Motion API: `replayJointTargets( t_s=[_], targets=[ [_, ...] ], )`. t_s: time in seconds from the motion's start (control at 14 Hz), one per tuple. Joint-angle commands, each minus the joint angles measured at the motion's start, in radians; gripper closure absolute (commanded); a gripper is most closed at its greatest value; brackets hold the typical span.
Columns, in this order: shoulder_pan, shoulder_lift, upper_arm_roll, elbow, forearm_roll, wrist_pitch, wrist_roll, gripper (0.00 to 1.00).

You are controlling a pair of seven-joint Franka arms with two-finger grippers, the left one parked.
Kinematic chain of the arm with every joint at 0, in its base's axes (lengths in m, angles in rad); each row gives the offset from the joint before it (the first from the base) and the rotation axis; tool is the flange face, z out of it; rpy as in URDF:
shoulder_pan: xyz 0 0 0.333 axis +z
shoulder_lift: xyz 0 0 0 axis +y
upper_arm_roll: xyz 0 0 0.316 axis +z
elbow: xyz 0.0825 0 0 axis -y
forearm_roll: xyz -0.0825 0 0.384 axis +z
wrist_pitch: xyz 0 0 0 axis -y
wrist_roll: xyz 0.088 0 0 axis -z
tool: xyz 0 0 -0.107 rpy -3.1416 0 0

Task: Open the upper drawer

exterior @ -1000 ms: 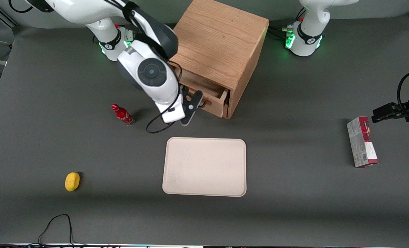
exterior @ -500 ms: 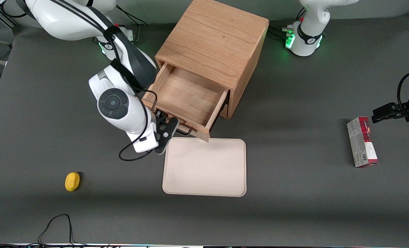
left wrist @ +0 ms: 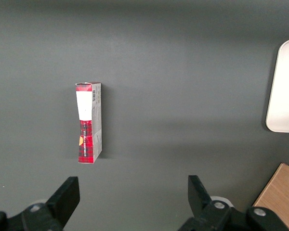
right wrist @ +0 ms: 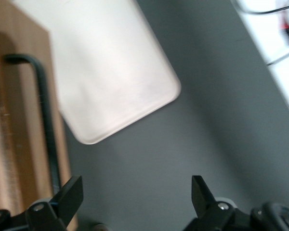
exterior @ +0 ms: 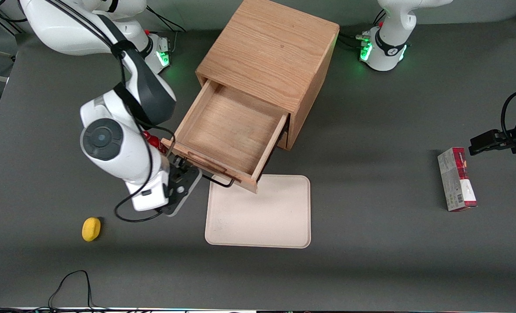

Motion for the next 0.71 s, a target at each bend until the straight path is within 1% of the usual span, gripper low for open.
replayJointTargets(
  t_s=[0.0,0.07,0.14,0.21,0.29,0.36,0.43,0.5,0.64],
  targets=[
    [0.007,-0.006,-0.013,0.121,-0.028,-0.018,-0.023,0.00],
    [-0.013,-0.044,-0.014,0.116,-0.006,-0.030,-0.022,0.00],
    [-0.042,-0.095,-0.040,0.098,0.064,-0.100,-0.011,0.00],
    [-0.040,-0.141,-0.124,0.072,0.147,-0.177,0.013,0.00],
    [-0.038,-0.202,-0.221,0.014,0.261,-0.211,0.073,0.00],
    [-0.038,-0.283,-0.305,-0.093,0.355,-0.215,0.114,0.00],
    [-0.036,-0.355,-0.362,-0.196,0.376,-0.202,0.133,0.00],
    [-0.036,-0.421,-0.399,-0.282,0.376,-0.189,0.168,0.00],
    [-0.036,-0.519,-0.448,-0.411,0.364,-0.182,0.330,0.00]
  ],
)
